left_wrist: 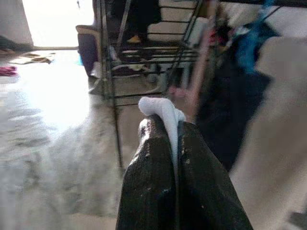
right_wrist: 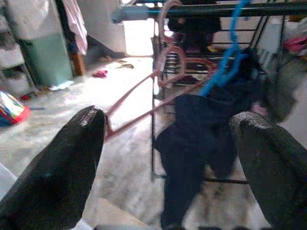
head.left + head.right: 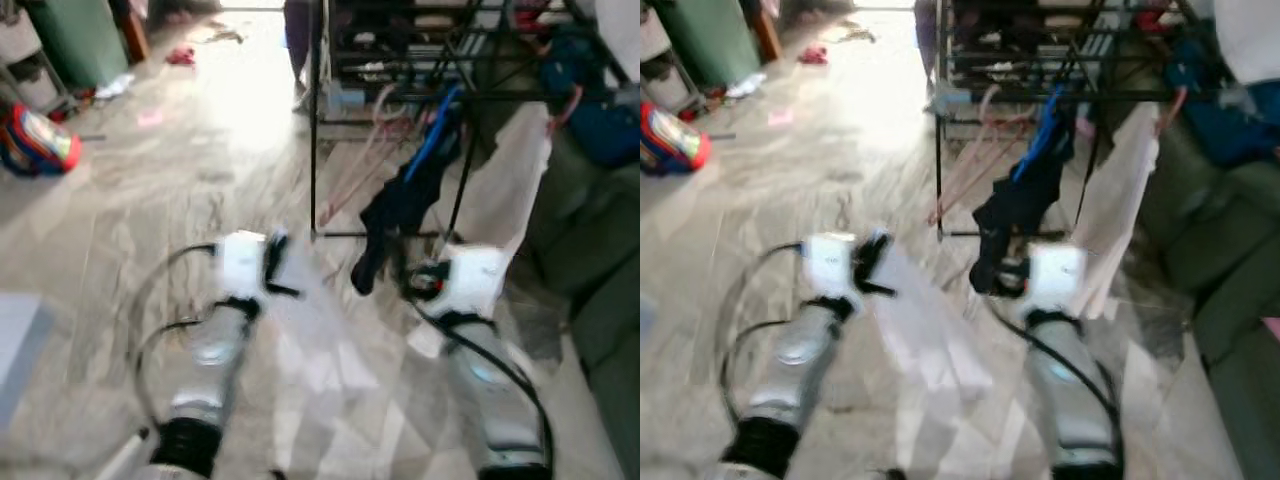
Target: Hang hanger
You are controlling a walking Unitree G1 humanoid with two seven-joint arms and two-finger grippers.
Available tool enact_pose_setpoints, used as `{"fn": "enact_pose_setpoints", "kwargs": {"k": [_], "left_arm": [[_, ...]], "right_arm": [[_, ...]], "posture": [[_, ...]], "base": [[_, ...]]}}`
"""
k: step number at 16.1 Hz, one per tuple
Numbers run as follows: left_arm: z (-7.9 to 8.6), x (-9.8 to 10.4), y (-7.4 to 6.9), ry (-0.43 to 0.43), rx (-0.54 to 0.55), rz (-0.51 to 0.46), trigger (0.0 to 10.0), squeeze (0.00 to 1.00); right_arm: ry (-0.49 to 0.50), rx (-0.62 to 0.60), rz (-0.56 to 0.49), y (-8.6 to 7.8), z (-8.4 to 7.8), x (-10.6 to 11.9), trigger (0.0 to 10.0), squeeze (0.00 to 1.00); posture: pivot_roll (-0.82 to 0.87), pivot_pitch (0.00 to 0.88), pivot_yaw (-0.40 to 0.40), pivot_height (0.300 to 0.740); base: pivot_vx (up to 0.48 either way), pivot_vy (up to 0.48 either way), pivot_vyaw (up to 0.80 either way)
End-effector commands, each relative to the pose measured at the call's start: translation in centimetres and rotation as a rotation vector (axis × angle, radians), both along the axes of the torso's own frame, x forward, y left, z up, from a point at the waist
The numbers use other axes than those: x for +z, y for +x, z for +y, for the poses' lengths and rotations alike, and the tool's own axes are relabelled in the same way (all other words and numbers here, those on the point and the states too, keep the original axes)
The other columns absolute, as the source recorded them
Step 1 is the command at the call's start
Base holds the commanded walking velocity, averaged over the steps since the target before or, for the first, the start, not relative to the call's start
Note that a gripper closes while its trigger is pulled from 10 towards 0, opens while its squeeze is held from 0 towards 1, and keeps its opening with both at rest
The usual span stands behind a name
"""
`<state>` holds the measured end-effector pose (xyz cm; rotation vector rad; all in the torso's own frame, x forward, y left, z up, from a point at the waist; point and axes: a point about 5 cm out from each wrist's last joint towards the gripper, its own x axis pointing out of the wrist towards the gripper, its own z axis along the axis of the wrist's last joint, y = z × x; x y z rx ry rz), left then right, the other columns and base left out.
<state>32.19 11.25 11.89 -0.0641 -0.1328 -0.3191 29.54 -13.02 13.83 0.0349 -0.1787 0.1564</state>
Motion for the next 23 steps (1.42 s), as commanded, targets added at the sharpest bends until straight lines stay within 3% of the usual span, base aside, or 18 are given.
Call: {"fn": "enact_pose_setpoints", "kwargs": {"k": [1,12,17,23], "left_arm": [[-1.0,0.5,0.0,-0.010,-0.024,-0.022,10.0,0.00],[-1.1,0.4,0.0,-0.001,-0.023,-0.014,10.0,0.00],[-1.3,-0.5,-0.5,0.035,-0.095,0.030,10.0,0.00],[-1.3,-0.7,-0.9,0.033,-0.141,0.042,10.0,0.00]], "right_arm": [[-0.006,-0.025,0.003,-0.1,-1.0,-0.1,10.0,0.00],[-0.038,-0.089,0.008,0.2,-1.4,-0.1,10.0,0.00],[-0.090,-0.160,0.024,0.8,-2.2,0.3,10.0,0.00],[-0.050,-0.222,0.024,2.1,-2.7,1.4,10.0,0.00]], "posture": [[0.03,0.167,0.004,0.740],[0.04,0.170,0.008,0.740],[0.04,0.190,0.013,0.740],[0.04,0.212,0.012,0.740]], "base": [[0.345,0.334,0.00],[0.350,0.283,0.00],[0.000,0.000,0.00],[0.000,0.000,0.00]]}}
